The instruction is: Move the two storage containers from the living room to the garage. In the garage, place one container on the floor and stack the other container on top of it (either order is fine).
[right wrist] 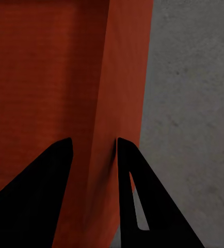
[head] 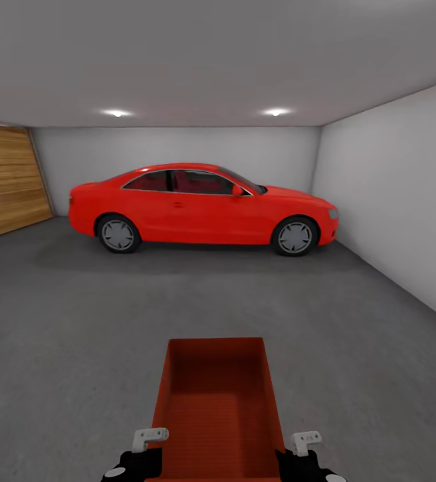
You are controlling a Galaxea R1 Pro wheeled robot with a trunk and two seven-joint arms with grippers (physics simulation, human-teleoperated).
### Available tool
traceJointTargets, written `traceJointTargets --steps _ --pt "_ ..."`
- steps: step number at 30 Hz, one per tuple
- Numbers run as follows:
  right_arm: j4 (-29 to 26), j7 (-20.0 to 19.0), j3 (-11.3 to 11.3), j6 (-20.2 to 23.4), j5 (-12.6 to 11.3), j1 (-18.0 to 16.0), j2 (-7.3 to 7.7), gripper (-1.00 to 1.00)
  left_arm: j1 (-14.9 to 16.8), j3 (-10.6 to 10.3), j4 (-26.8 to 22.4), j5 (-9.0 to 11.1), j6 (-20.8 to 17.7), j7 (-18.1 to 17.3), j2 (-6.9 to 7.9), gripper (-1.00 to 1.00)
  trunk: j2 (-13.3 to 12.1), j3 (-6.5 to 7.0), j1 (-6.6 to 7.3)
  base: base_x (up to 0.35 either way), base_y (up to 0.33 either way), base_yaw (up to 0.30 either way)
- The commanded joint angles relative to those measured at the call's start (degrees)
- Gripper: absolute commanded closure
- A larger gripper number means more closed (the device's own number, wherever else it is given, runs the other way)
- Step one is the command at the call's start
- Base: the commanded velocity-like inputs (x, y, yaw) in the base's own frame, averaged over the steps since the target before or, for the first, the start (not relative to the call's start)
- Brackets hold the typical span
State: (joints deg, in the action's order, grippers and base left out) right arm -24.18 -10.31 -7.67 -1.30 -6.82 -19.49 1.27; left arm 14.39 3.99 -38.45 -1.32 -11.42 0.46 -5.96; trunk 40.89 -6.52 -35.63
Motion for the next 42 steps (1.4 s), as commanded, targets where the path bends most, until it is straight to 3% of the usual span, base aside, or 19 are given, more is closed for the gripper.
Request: traceJointTargets --steps 1,30,42 --pt "0.2 -0.1 -1.6 -0.1 -0.5 0.0 0.13 1.00 0.0 0.0 -5.6 -0.6 -0.4 0.3 0.42 1.00 0.1 -0.10 -0.04 0.201 0.000 -0.045" --pt "0.2 -0.1 -1.6 -0.1 -0.5 0.0 0.11 1.00 0.0 0.0 -5.6 -0.6 -0.4 0.3 0.34 1.00 0.1 -0.10 -0.04 0.199 0.000 -0.260" --pt "0.2 -0.1 -1.6 -0.1 -0.6 0.0 0.12 1.00 0.0 0.0 -5.6 -0.6 -0.4 0.3 0.34 1.00 0.1 -0.10 -0.04 0.023 0.000 -0.274"
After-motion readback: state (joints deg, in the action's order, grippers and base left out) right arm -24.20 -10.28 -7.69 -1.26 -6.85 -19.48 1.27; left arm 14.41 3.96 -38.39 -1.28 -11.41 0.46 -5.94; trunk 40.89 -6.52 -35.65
